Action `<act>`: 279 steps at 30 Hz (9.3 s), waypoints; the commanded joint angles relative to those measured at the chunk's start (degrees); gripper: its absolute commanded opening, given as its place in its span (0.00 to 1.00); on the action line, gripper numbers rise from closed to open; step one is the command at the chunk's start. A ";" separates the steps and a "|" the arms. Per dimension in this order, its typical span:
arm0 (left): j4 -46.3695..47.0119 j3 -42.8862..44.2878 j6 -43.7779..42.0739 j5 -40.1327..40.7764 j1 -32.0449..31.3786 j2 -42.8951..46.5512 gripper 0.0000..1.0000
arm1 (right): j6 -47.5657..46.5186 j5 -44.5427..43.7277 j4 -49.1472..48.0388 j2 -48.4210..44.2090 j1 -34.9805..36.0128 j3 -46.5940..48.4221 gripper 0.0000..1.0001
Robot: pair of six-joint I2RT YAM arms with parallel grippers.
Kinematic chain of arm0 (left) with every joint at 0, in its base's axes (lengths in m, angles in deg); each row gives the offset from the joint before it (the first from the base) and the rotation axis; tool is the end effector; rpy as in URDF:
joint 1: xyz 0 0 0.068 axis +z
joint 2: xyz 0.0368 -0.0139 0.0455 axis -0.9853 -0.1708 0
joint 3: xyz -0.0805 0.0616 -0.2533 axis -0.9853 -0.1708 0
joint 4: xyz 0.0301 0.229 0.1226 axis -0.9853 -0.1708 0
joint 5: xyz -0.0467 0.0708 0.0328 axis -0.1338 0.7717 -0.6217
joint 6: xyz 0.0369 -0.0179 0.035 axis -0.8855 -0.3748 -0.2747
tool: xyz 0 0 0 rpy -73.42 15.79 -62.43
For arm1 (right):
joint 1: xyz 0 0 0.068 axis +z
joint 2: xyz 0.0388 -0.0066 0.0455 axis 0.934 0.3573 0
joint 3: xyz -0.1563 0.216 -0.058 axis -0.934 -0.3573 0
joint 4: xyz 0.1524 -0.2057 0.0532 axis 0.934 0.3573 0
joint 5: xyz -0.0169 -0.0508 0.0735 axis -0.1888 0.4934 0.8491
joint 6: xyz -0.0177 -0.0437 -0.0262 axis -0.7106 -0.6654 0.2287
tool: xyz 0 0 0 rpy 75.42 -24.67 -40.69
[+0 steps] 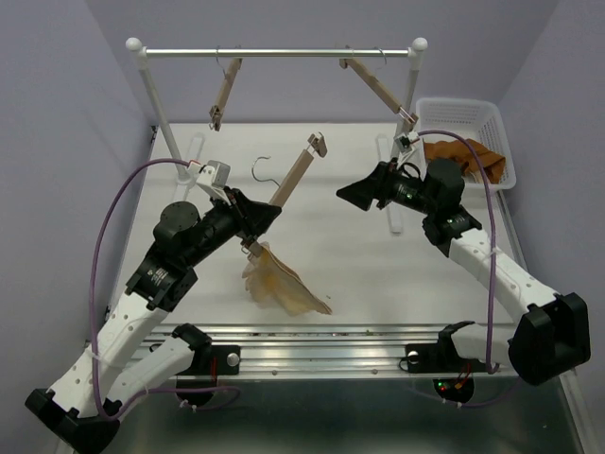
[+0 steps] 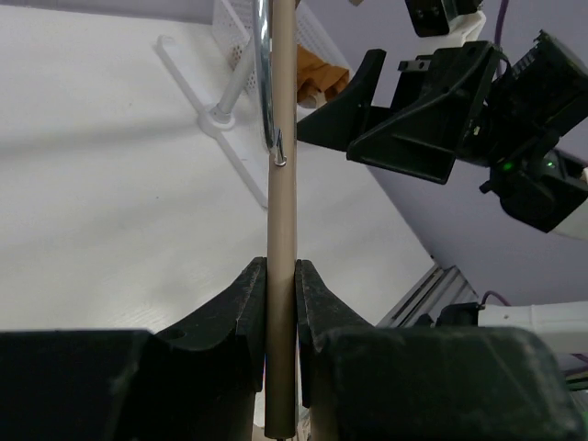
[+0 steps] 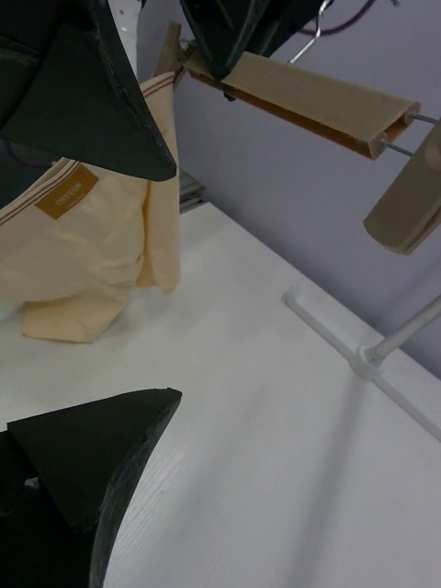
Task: Remove the underwear clipped to the hanger
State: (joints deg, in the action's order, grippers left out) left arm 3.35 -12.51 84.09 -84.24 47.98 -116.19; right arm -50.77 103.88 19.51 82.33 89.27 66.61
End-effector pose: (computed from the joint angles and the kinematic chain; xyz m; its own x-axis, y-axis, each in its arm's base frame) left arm 0.1367 -0.0969 0.3933 -0.2953 -0.3393 -0.8931 0.6697 0.5932 -0.4468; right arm 0.2561 0.1184 0.3396 -0.5435 0.2753 -0.7930 -0.6722 0.4230 0.6076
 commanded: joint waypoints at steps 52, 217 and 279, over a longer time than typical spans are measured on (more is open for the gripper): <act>29.80 -5.49 17.71 -6.86 -0.86 -1.38 0.00 | -4.24 11.09 -41.72 11.12 29.54 -4.87 0.64; -0.34 -20.09 57.71 -1.41 5.91 11.01 0.30 | -53.88 -23.53 13.80 4.80 40.61 4.53 0.01; 22.68 -19.47 23.60 4.83 5.91 16.46 0.00 | -24.78 -60.25 15.55 -6.63 38.77 0.03 0.01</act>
State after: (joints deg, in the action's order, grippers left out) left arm 19.94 -34.52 109.71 -79.54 53.66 -100.19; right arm -76.62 53.26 35.97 77.89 129.47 62.24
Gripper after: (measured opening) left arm 0.370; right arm 0.097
